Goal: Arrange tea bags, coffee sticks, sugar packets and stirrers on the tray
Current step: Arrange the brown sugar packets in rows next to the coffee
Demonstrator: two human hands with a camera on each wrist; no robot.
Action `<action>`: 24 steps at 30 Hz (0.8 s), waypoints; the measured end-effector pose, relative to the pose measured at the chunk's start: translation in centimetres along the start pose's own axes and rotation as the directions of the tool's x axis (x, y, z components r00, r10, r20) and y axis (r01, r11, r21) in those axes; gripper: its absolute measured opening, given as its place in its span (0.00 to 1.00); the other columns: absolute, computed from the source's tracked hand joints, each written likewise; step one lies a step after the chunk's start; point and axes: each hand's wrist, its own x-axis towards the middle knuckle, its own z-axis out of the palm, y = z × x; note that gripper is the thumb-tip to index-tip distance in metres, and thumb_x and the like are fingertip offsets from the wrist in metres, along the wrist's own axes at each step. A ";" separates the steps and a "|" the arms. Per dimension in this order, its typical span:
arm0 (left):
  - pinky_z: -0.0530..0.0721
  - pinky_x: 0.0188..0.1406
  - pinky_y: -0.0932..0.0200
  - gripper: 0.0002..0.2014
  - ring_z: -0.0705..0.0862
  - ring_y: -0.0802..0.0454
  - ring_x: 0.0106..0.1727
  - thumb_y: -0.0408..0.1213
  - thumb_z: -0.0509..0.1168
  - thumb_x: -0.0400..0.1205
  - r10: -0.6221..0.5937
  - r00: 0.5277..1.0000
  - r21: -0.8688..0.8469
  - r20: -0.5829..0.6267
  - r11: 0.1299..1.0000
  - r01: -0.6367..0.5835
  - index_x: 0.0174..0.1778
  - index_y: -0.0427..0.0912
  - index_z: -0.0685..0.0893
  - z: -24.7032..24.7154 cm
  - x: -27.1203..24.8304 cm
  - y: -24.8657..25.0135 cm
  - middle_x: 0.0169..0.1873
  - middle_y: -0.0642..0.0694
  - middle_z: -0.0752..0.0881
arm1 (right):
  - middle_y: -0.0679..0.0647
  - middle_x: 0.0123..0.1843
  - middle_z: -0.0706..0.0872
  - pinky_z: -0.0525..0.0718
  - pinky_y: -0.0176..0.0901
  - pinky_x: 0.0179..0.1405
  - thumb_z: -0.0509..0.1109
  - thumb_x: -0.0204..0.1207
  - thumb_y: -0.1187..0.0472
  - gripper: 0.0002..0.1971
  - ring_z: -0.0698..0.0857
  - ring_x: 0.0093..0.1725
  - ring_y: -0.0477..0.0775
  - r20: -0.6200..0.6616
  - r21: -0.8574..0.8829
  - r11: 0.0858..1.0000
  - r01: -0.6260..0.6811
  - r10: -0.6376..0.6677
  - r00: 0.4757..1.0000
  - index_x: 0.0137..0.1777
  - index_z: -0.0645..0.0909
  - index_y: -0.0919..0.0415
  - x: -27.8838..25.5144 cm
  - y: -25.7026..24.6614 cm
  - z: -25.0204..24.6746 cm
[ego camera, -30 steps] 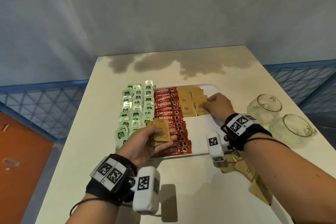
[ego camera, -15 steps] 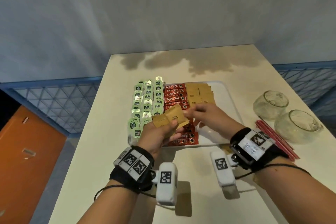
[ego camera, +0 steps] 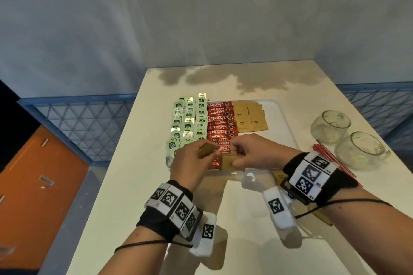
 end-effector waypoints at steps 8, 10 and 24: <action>0.77 0.25 0.69 0.07 0.87 0.59 0.27 0.43 0.75 0.77 -0.084 0.988 -0.101 0.133 0.990 0.098 0.41 0.42 0.91 0.5 -1.1 0.1 0.30 0.52 0.91 | 0.53 0.47 0.87 0.84 0.42 0.44 0.77 0.74 0.66 0.09 0.82 0.42 0.46 -0.066 0.161 0.984 0.077 -0.067 0.996 0.51 0.83 0.57 -0.3 -0.7 -0.1; 0.77 0.24 0.65 0.09 0.86 0.58 0.26 0.42 0.75 0.78 -0.134 0.984 -0.213 0.117 0.964 0.157 0.42 0.39 0.92 0.6 -1.1 0.1 0.29 0.50 0.90 | 0.57 0.49 0.88 0.89 0.42 0.44 0.77 0.74 0.68 0.12 0.87 0.43 0.47 -0.154 0.400 0.915 0.048 0.016 0.988 0.55 0.82 0.59 -0.4 -0.2 0.2; 0.90 0.36 0.56 0.07 0.87 0.47 0.37 0.33 0.65 0.84 -0.358 0.844 -0.723 0.401 0.442 0.531 0.54 0.32 0.81 0.8 1.2 0.5 0.40 0.38 0.89 | 0.64 0.45 0.86 0.76 0.41 0.27 0.69 0.81 0.68 0.06 0.80 0.32 0.53 -0.294 0.753 0.643 -0.141 0.521 0.801 0.54 0.83 0.71 1.9 7.3 0.9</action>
